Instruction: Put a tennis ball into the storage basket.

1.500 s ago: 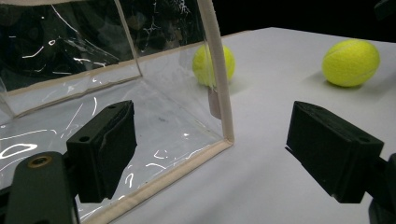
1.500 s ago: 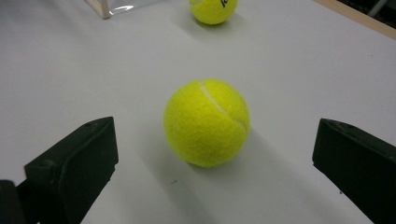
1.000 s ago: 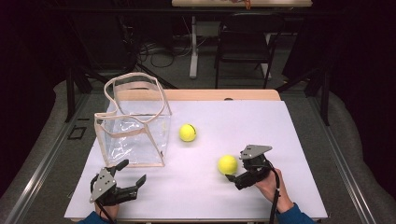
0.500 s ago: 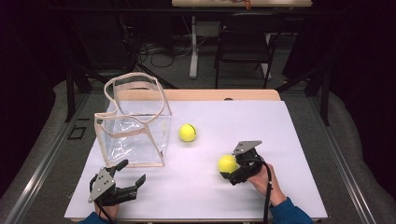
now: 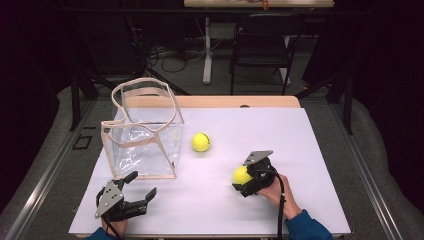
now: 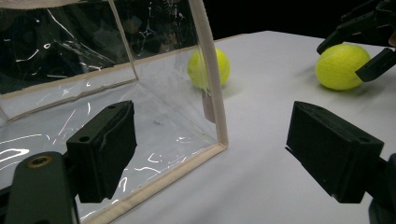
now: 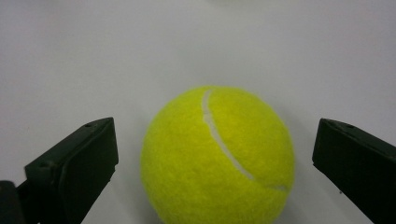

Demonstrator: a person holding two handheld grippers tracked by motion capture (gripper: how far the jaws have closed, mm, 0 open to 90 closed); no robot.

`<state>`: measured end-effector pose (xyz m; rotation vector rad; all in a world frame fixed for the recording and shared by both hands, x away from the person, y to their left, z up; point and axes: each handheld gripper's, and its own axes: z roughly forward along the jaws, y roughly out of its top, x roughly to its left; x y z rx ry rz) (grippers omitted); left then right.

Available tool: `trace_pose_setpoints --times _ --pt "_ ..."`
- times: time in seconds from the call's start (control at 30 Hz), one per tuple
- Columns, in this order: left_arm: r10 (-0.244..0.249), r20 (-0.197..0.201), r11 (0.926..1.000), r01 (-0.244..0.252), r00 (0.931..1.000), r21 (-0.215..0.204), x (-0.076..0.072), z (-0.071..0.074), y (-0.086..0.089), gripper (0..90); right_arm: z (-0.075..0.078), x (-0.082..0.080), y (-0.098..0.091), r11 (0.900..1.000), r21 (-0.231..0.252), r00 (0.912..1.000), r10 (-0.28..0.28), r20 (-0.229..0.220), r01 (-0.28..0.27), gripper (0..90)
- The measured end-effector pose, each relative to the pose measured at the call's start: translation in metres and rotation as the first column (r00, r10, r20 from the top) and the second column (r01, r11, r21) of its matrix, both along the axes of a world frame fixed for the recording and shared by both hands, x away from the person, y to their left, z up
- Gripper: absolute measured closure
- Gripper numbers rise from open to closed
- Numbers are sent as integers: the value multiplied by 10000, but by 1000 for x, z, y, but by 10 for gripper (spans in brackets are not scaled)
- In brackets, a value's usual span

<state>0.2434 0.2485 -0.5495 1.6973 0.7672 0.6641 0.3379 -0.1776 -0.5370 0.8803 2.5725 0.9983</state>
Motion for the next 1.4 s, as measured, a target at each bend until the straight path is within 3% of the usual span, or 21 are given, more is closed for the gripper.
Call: trace_pose_setpoints --times 0.2,0.37,0.5,0.8,1.4 --pt "1 -40 10000 -1 10000 2 0 0 0 159 -2 0 1 9999 -84 10000 -75 -52 75 49" --pt "-58 -93 10000 58 9999 22 0 -1 -1 159 -4 1 0 9995 -190 9996 -267 -74 266 161" --pt "-124 -151 9998 126 9998 139 1 -1 -2 159 -3 0 -1 9996 23 9995 -280 -134 281 246" --pt "-79 -275 9997 85 9996 218 1 -4 -1 159 -1 0 3 9995 42 9994 -328 105 327 259" --pt "-235 -177 9991 241 9996 340 2 -4 -3 159 17 -10 1 9954 957 9972 -158 731 88 262"
